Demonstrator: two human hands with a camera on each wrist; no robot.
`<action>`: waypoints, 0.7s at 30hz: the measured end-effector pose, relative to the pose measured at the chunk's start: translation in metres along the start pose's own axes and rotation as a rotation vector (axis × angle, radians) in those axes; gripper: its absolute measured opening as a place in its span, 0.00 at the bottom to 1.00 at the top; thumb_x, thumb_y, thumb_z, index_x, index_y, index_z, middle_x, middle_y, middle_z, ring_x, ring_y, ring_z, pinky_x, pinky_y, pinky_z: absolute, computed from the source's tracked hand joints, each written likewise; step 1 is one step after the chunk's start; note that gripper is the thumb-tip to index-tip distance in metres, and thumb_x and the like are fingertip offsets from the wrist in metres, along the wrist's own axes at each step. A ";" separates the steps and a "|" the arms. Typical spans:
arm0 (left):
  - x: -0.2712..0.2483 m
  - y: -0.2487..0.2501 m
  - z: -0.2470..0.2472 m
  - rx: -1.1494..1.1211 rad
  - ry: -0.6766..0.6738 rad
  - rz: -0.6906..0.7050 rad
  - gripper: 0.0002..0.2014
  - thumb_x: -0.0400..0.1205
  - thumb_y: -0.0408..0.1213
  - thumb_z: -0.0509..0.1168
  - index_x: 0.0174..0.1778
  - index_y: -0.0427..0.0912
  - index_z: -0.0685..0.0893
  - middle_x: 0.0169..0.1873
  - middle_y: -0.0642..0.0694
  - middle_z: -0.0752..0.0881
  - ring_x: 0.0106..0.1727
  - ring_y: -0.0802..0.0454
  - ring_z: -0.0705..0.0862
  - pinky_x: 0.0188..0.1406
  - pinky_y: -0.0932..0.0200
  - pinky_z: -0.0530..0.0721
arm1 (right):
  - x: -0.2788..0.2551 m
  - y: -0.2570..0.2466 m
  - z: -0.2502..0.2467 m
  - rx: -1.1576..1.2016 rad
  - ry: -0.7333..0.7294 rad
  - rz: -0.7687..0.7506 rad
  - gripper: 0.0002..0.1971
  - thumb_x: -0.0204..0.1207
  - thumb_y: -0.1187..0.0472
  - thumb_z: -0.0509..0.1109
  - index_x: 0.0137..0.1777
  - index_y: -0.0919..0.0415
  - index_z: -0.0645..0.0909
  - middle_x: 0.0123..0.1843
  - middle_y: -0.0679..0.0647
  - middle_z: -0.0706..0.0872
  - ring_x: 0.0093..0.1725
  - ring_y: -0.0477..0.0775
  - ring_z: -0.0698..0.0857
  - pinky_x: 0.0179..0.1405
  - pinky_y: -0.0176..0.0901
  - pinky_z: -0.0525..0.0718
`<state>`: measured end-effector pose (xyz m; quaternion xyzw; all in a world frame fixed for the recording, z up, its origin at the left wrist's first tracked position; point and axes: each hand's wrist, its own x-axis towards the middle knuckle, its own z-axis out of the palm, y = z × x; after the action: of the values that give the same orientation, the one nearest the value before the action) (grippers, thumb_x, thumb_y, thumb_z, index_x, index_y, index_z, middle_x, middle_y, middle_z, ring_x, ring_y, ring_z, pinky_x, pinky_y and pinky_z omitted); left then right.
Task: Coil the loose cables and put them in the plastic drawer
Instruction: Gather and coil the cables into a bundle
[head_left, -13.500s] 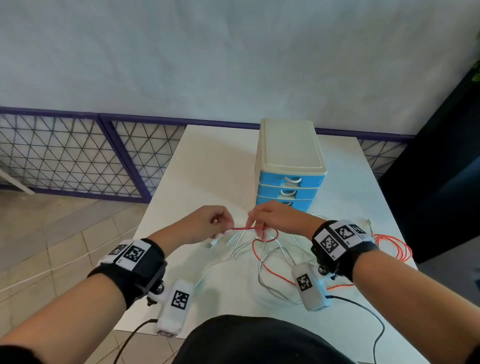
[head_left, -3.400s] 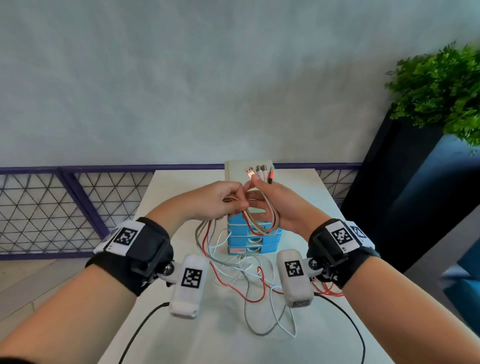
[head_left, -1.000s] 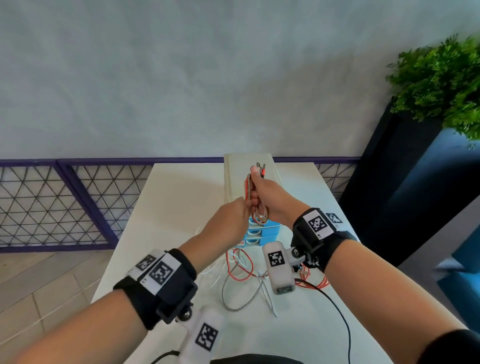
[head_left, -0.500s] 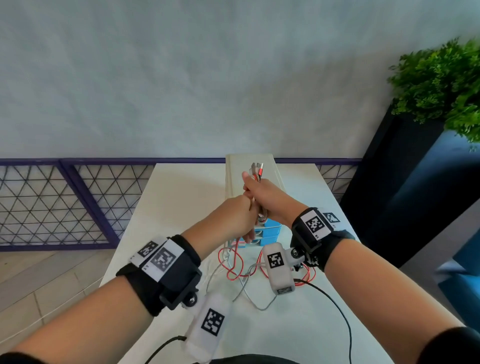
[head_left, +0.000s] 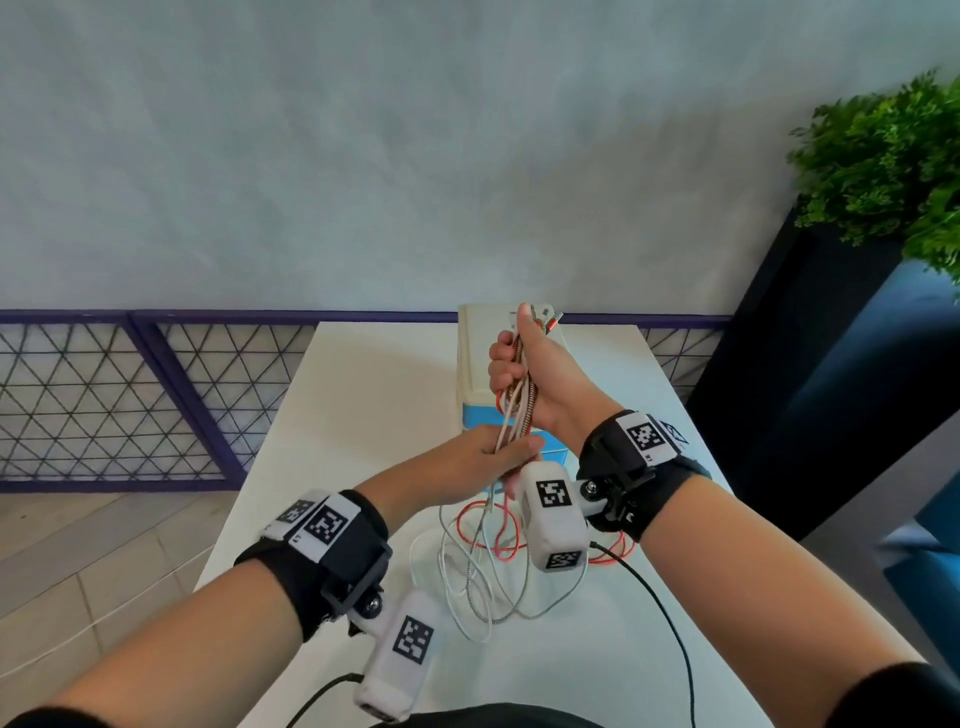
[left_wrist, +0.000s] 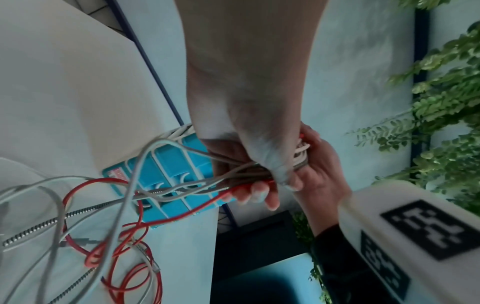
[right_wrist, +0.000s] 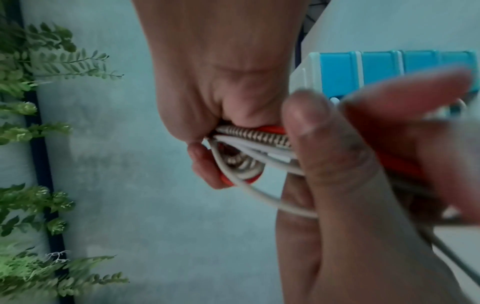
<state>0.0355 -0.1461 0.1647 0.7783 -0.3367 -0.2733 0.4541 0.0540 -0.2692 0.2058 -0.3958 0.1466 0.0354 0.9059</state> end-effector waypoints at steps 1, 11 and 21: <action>-0.002 -0.001 0.001 -0.050 0.010 0.017 0.23 0.87 0.47 0.52 0.41 0.29 0.79 0.29 0.42 0.77 0.28 0.57 0.75 0.32 0.72 0.76 | 0.001 -0.002 -0.001 -0.039 0.012 -0.016 0.21 0.82 0.41 0.60 0.37 0.58 0.70 0.23 0.48 0.70 0.15 0.41 0.65 0.12 0.32 0.68; -0.004 0.009 -0.006 -0.248 -0.057 -0.013 0.27 0.84 0.61 0.44 0.28 0.44 0.69 0.22 0.49 0.64 0.23 0.55 0.60 0.25 0.65 0.66 | 0.002 -0.009 -0.011 -0.063 0.060 -0.077 0.21 0.84 0.44 0.60 0.35 0.57 0.68 0.20 0.46 0.64 0.14 0.41 0.62 0.09 0.31 0.61; -0.009 -0.022 -0.019 -0.117 -0.240 -0.033 0.24 0.82 0.59 0.45 0.38 0.43 0.75 0.26 0.52 0.75 0.38 0.51 0.82 0.49 0.55 0.75 | 0.002 -0.030 -0.024 0.046 -0.038 -0.069 0.21 0.84 0.45 0.59 0.34 0.57 0.69 0.18 0.45 0.64 0.13 0.39 0.62 0.08 0.30 0.61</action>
<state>0.0499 -0.1217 0.1540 0.7177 -0.3591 -0.3912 0.4504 0.0559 -0.3076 0.2112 -0.3789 0.1163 0.0083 0.9180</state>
